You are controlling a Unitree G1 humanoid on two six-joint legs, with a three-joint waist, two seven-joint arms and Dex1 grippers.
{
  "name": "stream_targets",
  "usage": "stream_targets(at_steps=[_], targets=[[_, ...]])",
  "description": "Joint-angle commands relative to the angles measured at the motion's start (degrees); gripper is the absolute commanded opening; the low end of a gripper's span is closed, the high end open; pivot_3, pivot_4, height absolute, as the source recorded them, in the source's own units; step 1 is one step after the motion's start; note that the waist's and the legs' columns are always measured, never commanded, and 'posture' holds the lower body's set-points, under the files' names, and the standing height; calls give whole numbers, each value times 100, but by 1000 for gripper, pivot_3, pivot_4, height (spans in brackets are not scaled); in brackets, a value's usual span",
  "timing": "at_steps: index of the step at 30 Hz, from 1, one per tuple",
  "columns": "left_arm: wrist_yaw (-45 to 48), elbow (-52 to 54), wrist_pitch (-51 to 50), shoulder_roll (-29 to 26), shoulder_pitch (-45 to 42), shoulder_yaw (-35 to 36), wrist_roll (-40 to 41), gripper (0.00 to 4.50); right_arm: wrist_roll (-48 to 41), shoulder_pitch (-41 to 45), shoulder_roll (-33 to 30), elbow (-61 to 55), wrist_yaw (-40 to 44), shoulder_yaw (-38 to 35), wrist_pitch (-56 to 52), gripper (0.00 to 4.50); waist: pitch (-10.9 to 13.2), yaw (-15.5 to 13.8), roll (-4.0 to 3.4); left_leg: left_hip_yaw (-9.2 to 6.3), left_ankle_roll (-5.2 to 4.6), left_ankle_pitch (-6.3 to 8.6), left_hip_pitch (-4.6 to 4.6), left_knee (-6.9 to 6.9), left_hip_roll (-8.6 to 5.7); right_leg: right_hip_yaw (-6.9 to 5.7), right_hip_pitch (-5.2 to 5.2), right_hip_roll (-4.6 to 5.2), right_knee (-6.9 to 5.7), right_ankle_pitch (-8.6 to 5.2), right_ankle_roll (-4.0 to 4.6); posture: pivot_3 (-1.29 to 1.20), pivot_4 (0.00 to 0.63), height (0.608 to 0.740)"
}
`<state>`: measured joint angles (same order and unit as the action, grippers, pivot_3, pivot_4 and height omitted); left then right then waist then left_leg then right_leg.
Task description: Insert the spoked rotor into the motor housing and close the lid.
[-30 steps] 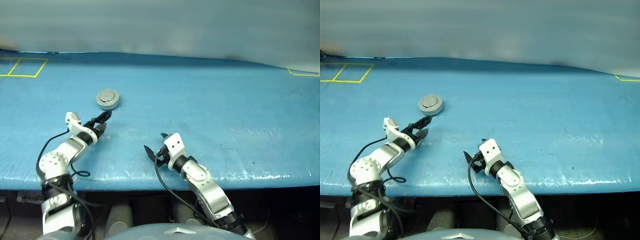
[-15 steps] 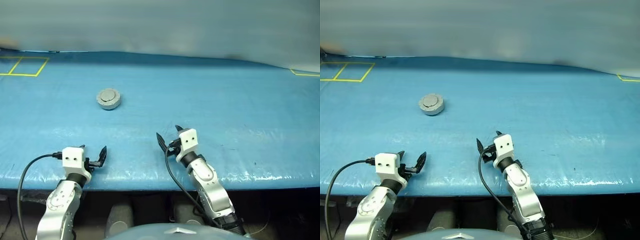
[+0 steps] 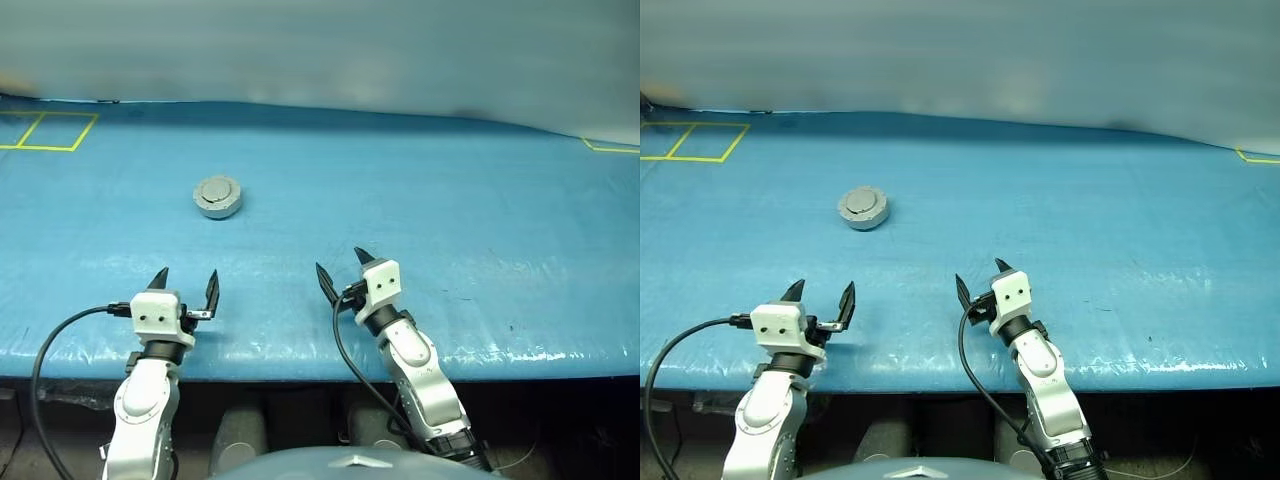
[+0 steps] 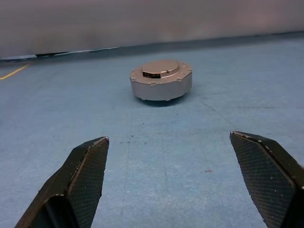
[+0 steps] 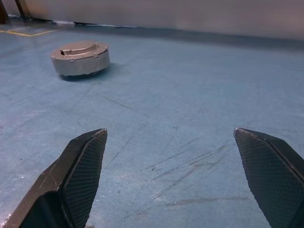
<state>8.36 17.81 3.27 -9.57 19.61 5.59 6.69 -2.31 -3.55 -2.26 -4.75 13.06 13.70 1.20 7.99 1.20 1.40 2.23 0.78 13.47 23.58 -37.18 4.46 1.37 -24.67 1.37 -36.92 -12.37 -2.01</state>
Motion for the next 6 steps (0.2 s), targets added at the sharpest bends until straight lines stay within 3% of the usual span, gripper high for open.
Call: stream_targets(at_steps=[1, 6], targets=[[218, 40, -36, -128, -35, -40, 13, 4446, -34, -23, -12, -154, 89, 32, -30, 4500, 0, 1, 0, 0, 0, 0, 0, 0, 0, 0, 0, 0, 0, 0, 0, 0, 150, 740], [673, 91, -278, -456, 42, -148, 39, 4446, -96, -69, -251, -299, 436, 188, -411, 4500, 0, 2, 0, -1, 0, 0, 0, 0, 0, 0, 0, 0, 0, 0, 0, 0, 150, 740]])
